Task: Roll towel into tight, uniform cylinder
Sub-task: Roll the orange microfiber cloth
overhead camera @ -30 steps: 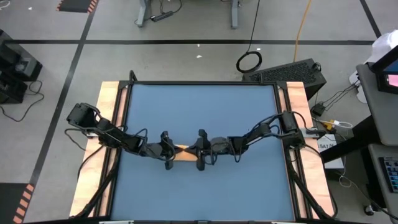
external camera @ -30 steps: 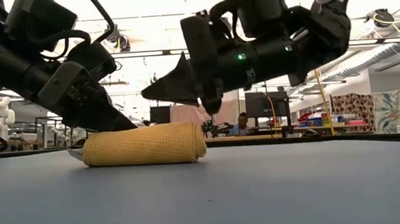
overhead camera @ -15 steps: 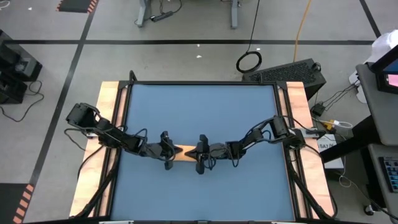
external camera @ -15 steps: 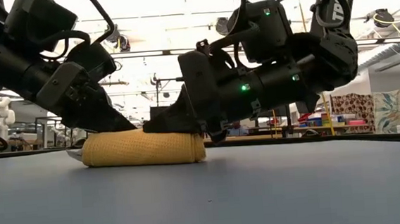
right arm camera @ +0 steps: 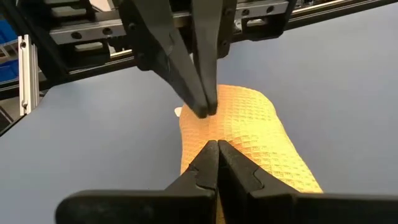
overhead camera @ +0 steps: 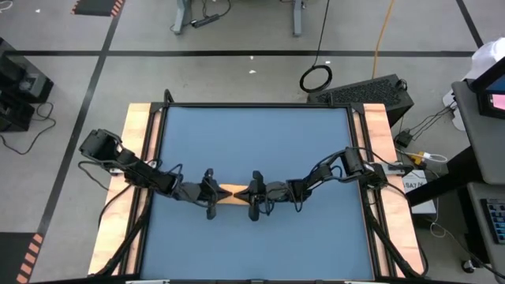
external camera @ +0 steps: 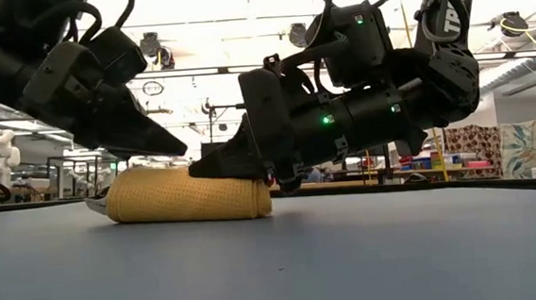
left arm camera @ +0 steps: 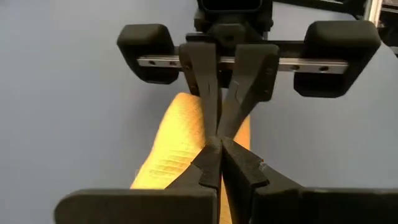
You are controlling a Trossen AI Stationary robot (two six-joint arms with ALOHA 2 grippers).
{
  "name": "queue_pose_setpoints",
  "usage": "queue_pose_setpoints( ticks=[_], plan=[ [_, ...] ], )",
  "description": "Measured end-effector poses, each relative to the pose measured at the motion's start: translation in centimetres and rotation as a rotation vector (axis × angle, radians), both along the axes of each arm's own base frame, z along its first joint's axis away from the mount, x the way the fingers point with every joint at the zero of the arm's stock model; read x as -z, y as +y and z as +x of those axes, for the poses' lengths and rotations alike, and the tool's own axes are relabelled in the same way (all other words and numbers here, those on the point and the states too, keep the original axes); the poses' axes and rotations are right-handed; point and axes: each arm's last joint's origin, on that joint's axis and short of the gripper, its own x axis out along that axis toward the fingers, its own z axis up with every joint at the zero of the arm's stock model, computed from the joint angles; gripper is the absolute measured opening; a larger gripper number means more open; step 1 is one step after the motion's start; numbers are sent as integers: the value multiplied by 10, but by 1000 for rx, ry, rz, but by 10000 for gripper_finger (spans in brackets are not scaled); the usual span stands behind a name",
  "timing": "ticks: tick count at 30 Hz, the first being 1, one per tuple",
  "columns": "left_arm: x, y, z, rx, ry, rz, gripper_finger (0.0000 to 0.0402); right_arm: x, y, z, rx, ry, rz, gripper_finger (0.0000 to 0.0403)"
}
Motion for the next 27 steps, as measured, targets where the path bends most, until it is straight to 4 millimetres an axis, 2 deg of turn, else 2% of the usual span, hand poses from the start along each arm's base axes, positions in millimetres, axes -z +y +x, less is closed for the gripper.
queue_pose_setpoints(
  ticks=[4,9,13,18,27],
  plan=[
    [1,-1,-1,-35,-4,25,13,0,0,0,0,1,0,0],
    [17,-1,0,-58,57,34,13,-1,0,0,-1,-7,1,0],
    [26,-1,1,-88,78,10,13,-12,0,0,-10,-20,-14,0],
    [26,-4,1,-81,67,0,13,-26,0,1,-15,-55,-62,0],
    [26,-5,1,-67,54,15,13,-9,-8,1,40,-14,-39,0]
  ],
)
